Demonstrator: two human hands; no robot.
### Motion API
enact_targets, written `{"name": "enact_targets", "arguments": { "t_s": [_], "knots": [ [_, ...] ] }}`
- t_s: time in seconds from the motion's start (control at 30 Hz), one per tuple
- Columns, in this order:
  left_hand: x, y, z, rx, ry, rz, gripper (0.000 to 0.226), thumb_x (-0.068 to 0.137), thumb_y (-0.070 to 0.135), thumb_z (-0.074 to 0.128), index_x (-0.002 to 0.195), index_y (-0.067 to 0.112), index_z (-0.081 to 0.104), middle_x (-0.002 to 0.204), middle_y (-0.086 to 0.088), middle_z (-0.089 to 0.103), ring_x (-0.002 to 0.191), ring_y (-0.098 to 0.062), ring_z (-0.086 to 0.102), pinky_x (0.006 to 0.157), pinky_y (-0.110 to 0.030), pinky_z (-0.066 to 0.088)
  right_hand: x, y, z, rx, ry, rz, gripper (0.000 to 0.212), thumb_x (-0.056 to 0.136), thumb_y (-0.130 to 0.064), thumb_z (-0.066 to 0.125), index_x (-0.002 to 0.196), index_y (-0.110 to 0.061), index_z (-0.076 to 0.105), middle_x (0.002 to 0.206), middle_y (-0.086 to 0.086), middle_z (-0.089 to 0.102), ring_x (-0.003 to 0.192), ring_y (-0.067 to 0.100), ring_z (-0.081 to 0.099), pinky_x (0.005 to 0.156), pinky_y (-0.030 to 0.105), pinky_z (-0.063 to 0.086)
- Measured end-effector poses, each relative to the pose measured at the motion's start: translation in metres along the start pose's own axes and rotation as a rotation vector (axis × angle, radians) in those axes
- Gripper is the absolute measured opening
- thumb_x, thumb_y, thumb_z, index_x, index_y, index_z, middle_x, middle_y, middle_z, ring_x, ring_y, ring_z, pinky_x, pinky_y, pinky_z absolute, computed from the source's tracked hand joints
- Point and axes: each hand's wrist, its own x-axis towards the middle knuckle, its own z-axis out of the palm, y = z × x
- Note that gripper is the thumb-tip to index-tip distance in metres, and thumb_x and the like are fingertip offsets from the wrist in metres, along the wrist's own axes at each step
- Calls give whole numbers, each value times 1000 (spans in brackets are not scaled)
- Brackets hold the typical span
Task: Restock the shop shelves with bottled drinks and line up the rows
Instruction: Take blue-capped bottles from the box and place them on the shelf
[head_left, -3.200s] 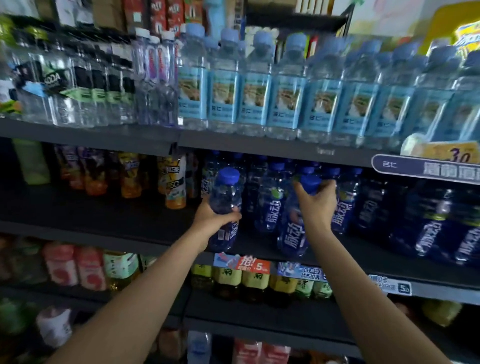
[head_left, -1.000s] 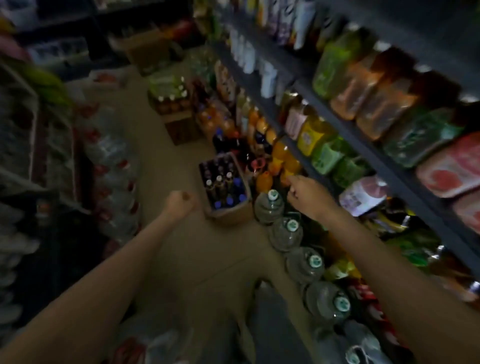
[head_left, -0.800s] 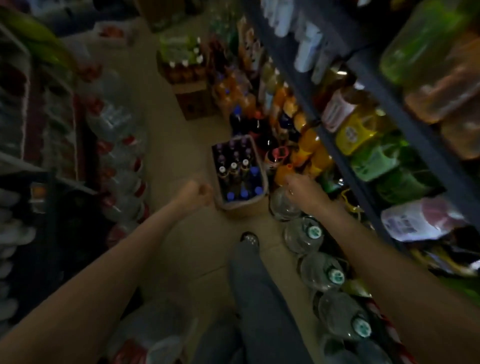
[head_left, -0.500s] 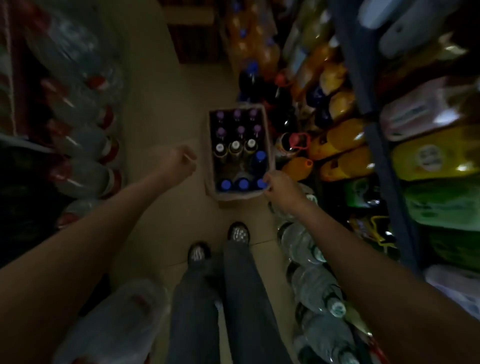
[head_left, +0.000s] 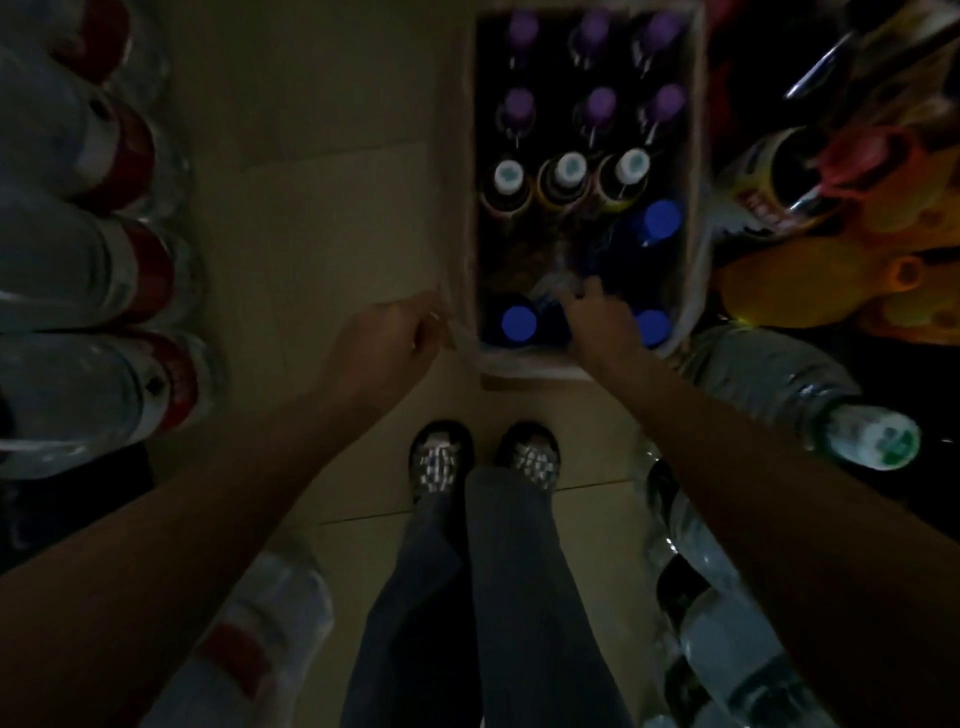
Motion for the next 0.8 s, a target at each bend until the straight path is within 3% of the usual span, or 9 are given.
{"name": "enact_targets", "arguments": {
  "t_s": [0.13,0.23,0.33,0.4,0.47,0.57,0.6,0.7,0.8],
  "knots": [
    [18,1,3,-34,-97,-15,39,86,5,54,125,7,51,109,-12,64,93,-21,58,71,-11,34,-7,11,-42,310,-3,74,58,78,-15,71,128,-8,42,128,23,39,108,42,48,78,40,41],
    [32,22,-4,-226,-221,20,74,78,10,71,140,5,31,133,-9,47,119,-16,45,85,-1,30,-25,11,-113,314,131,-109,44,73,-22,75,106,-4,52,110,16,50,94,28,50,69,31,33],
    [47,59,-16,-391,-271,111,99,68,17,81,144,6,19,144,-7,35,132,-15,35,103,-15,30,-47,12,-199,349,134,-229,39,70,-27,77,98,-7,60,90,4,56,82,13,48,61,22,34],
    [52,81,-27,-482,-214,162,97,64,28,80,139,12,21,132,2,40,116,2,44,94,-6,34,-59,14,-241,491,109,-257,30,74,-30,74,95,-13,62,78,-6,54,74,8,50,56,13,38],
    [61,82,-38,-502,-59,97,82,66,25,80,131,10,32,110,14,44,86,17,49,77,4,37,-60,14,-251,836,109,-255,23,79,-33,69,94,-17,64,79,-9,58,71,4,56,63,14,47],
    [63,53,-51,-476,33,-44,68,68,34,79,118,2,46,97,8,55,83,1,57,80,-17,52,-40,7,-214,1442,24,-114,10,92,-25,55,97,-19,61,86,-2,66,75,11,64,73,26,53],
    [59,38,-52,-498,56,-116,70,67,37,80,116,1,47,100,3,58,87,-9,59,83,-28,53,-29,4,-191,1441,47,-44,9,92,-21,55,95,-16,62,83,0,66,74,12,64,73,30,53],
    [42,2,-52,-545,161,-367,70,67,22,82,125,7,45,114,0,59,95,-12,58,85,-30,51,5,-10,-98,793,7,-2,20,85,-23,67,91,-5,61,86,7,60,88,17,55,83,38,46],
    [27,-25,-49,-580,205,-501,71,65,18,82,125,7,46,116,-2,59,95,-12,58,72,-20,49,20,-39,-21,329,-177,-84,50,82,-26,69,123,-5,50,128,16,44,115,33,48,96,40,43]
  ]
}}
